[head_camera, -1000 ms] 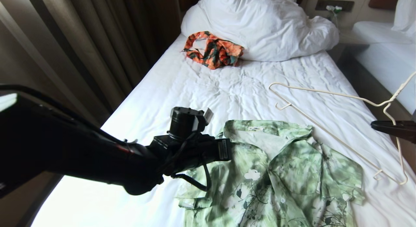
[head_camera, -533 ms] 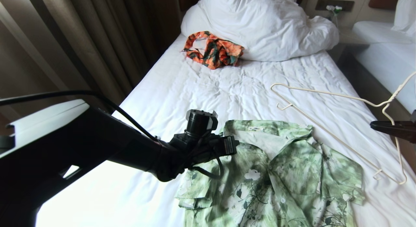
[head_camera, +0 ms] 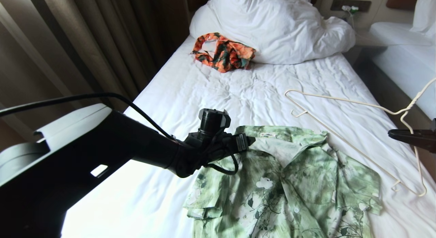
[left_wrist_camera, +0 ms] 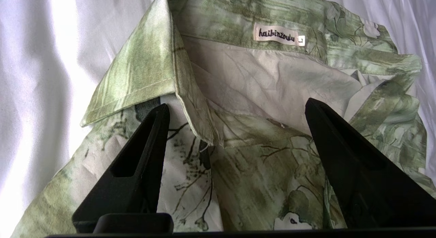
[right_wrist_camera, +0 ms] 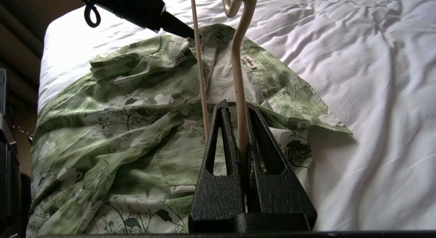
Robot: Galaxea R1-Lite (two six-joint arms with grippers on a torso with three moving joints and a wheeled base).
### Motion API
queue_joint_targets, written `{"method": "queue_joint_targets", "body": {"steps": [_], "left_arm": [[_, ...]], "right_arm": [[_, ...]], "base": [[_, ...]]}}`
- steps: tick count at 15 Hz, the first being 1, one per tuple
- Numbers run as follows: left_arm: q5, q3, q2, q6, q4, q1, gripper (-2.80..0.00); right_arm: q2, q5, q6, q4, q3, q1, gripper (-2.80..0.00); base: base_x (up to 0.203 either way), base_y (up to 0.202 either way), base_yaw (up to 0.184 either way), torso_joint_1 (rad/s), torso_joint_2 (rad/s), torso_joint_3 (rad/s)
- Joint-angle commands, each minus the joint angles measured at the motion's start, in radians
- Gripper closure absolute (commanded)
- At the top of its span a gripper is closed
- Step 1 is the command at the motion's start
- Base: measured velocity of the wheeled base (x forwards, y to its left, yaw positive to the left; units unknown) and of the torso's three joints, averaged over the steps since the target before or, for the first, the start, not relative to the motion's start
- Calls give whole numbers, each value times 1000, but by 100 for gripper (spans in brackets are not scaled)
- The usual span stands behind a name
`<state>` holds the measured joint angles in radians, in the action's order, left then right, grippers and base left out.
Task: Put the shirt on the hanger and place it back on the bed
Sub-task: Lift the shirt and hanger
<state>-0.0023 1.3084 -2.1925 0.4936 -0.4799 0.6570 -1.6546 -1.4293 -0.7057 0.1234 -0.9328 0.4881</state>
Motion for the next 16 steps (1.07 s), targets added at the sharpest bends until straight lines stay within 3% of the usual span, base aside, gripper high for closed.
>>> {"method": "queue_joint_targets", "body": {"steps": [1,6,7,11,16], "left_arm": [[-1,41,-33,3,9,-3,-280],[40,108,-87,1,15,-3,-280],[48,121,-95,0,20,-3,0],[50,146,-93,-1,27,-10,0],[49,104,-7,-7,48,-10,0]], "right_arm": [[-5,-8,-4,1,-2,-4,0],[-13,-8,-6,2,-3,-22,0],[-14,-8,-6,2,0,-22,0],[-20,-4,-6,1,5,-30,0],[-78,14,0,-6,-9,-102,0]], "base": [[0,0,0,0,0,0],[0,0,0,0,0,0],[0,0,0,0,0,0],[0,0,0,0,0,0],[0,0,0,0,0,0]]}}
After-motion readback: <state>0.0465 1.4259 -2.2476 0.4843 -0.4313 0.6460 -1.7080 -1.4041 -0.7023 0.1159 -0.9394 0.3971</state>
